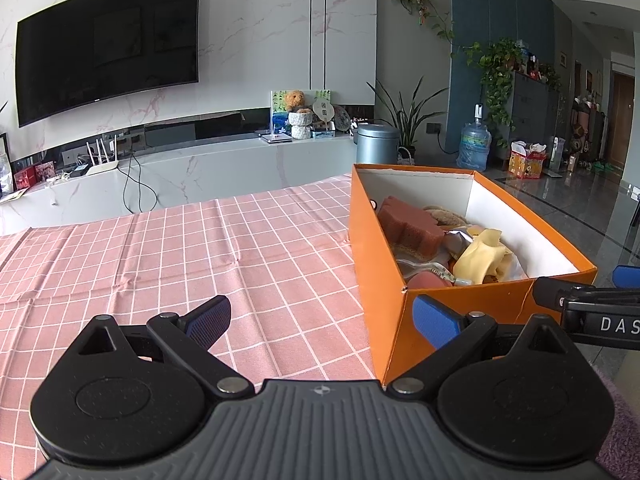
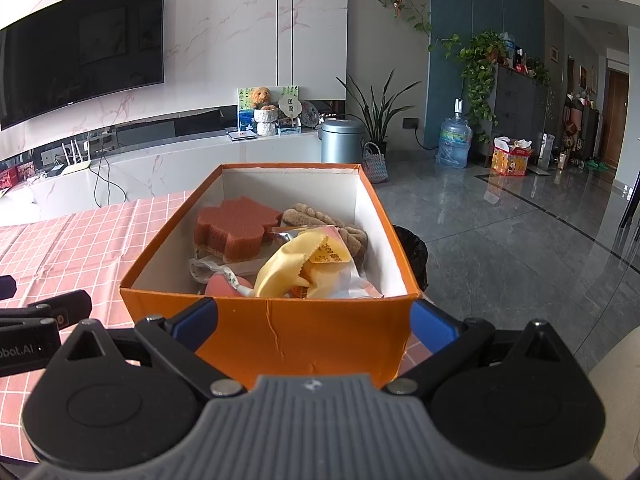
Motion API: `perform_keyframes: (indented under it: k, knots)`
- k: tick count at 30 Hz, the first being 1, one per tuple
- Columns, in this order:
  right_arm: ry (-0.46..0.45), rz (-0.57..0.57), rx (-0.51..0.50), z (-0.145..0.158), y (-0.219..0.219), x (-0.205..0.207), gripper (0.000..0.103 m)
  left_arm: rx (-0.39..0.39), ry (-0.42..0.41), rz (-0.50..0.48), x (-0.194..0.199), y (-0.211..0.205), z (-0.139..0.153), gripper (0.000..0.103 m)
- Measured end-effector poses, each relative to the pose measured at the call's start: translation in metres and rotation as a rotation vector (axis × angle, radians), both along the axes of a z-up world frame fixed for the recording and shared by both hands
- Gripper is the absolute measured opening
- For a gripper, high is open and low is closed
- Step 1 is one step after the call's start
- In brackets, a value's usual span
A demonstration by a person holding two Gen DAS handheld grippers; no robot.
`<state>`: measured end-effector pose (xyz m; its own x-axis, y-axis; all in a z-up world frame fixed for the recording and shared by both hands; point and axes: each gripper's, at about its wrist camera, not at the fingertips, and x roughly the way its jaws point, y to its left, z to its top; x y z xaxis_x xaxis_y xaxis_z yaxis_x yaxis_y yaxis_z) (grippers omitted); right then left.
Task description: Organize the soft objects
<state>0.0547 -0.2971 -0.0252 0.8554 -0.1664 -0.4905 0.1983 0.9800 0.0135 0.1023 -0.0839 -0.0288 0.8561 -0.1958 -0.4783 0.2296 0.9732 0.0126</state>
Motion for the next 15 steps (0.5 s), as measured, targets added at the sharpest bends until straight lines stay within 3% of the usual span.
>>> perform_keyframes:
  k: [15]
  knots:
    - [0.000,0.000,-0.001,0.0008,0.0002,0.0002,0.100,0.000,0.003,0.003,-0.0010,-0.0010,0.0010,0.103]
